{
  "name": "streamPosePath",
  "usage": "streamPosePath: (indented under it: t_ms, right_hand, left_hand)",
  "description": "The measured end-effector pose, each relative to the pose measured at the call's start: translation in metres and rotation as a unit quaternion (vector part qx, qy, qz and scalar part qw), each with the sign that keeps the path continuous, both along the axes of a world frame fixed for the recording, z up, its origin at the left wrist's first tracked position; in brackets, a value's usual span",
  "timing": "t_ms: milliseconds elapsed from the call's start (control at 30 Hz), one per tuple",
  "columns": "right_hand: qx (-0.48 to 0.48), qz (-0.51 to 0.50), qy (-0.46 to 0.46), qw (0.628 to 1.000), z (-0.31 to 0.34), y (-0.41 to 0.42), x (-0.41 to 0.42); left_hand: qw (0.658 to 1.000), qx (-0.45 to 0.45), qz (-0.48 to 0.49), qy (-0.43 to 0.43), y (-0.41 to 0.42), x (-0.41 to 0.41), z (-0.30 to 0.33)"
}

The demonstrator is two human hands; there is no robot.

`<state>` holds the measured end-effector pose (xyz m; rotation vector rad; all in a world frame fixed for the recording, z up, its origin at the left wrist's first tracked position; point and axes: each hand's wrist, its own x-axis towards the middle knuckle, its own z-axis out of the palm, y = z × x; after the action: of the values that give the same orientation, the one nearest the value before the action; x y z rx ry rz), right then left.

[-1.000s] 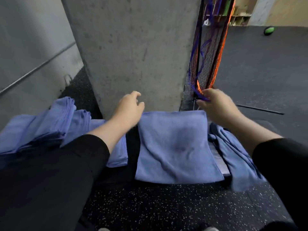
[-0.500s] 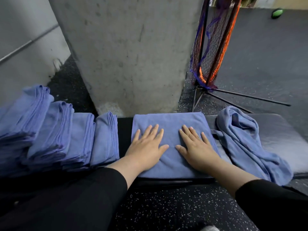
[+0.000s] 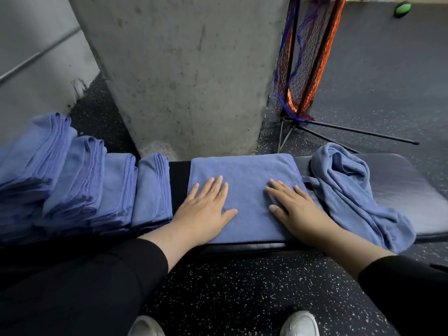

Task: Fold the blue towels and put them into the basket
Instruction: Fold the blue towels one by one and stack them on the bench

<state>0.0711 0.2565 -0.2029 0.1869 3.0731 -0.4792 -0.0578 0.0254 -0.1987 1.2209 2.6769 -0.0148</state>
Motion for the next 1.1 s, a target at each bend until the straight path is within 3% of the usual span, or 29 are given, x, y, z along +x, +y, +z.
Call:
streamPosePath:
  t_ms: [100, 267, 467, 533, 700, 833, 967, 1100]
  right_hand:
    - [-0.029, 0.077, 0.037, 0.996, 0.01, 0.001, 0.014]
    - [0.042, 0.161, 0.068, 0.984, 0.012, -0.009, 0.034]
    - [0.115, 0.072, 0.109, 0.985, 0.018, -0.029, 0.024]
    - [0.116, 0.026, 0.105, 0.987, 0.022, -0.03, 0.02]
    - [0.036, 0.094, -0.005, 0.995, 0.03, 0.001, 0.027]
    - [0.001, 0.023, 0.01, 1.0, 0.039, 0.014, 0.037]
    - [-0.024, -0.047, -0.008, 0.999, 0.057, 0.015, 0.035]
    - [-0.062, -0.025, -0.071, 0.995, 0.083, 0.012, 0.036]
  left_hand:
    - [0.998, 0.015, -0.05, -0.023, -0.002, 0.015, 0.009]
    - [0.992, 0.024, -0.111, -0.054, -0.009, 0.044, 0.017]
    - [0.994, 0.021, -0.089, -0.06, 0.0, 0.053, 0.028]
    - [0.994, 0.064, -0.054, -0.069, 0.0, 0.046, 0.028]
    - [0.991, 0.101, 0.06, -0.068, -0.012, 0.022, 0.047]
    - [0.997, 0.068, 0.034, -0.015, -0.026, 0.013, 0.053]
    - [0.995, 0.069, 0.018, -0.076, -0.03, 0.01, 0.068]
    - [0.988, 0.003, -0.033, -0.151, -0.037, 0.012, 0.087]
